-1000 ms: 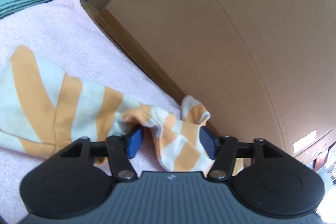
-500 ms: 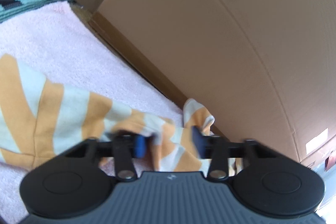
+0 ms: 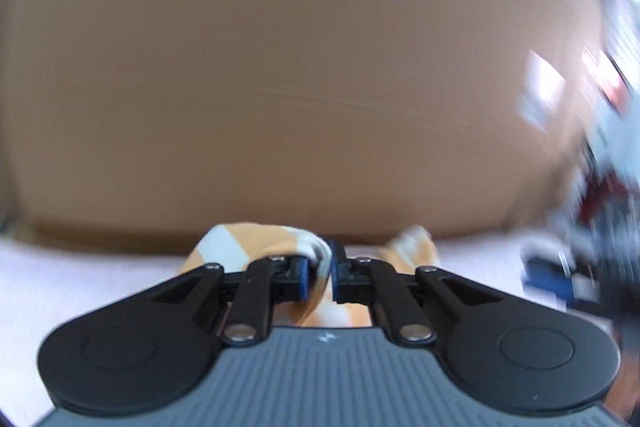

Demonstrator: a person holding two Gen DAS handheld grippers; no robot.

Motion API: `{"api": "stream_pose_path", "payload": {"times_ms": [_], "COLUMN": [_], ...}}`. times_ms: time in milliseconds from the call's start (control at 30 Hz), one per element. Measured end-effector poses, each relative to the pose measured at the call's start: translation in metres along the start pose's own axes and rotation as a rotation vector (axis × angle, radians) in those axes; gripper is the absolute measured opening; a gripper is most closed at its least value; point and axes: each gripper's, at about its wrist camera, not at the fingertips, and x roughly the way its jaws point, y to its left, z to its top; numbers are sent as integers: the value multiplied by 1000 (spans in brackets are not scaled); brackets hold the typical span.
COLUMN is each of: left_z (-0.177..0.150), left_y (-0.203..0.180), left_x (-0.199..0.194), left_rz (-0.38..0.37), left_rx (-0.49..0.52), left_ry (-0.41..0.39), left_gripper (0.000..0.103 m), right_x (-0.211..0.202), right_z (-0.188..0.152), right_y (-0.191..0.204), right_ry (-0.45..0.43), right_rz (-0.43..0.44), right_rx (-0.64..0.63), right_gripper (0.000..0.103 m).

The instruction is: Fold clothes

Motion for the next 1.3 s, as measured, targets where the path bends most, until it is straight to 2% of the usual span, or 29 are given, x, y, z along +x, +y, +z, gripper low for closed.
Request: {"api": "stream_pose_path", "payload": {"times_ms": [67,133,233,267,300,367,433,467,533,633,700,800,1000,1167,1300], "left_z": [-11,-24,-41,-42,-43,-41,-39,-39,-38,-38,-37,-36,-38,-42,-42], "left_y": [-30,-48,-72,-74,-73,-64,-52,-43,-28,-18,-24,-36,-56,-61,-59], "left_x": [-1,-1,-15,-19,-21,-15,-8,-7,-6,0,-2,-6,-11,-16,-11], "left_rz": [-80,-170,-234,-249,-264,-326,-381,-389,-391,-404,-374,-334,-314,-313,-310], "left_rx": [162,259,372,362,341,274,176,115,9,-61,-40,21,130,183,174], "left_ry": [27,80,132,123,109,123,137,143,161,181,182,173,213,218,240], "left_gripper": [8,26,35,39,52,70,78,80,90,96,99,99,102,102,102], "right_x": [-2,0,4,5,6,10,12,13,13,20,26,36,99,148,170], "right_z": [4,5,2,0,-2,-6,-10,-12,-15,-15,-12,-18,-36,-70,-95], "right_y": [-7,-8,-3,2,5,13,21,25,31,39,54,98,175,196,196], "right_ry": [-12,3,35,48,67,107,139,149,163,193,235,319,512,674,769], "right_rz": [-7,18,41,53,73,117,157,175,203,234,270,284,349,334,324], "right_rx": [37,56,22,-3,-25,-70,-119,-145,-189,-207,-252,-497,-907,-1096,-1184], "right_gripper": [46,46,46,47,48,49,49,49,49,49,49,50,50,49,49]}}
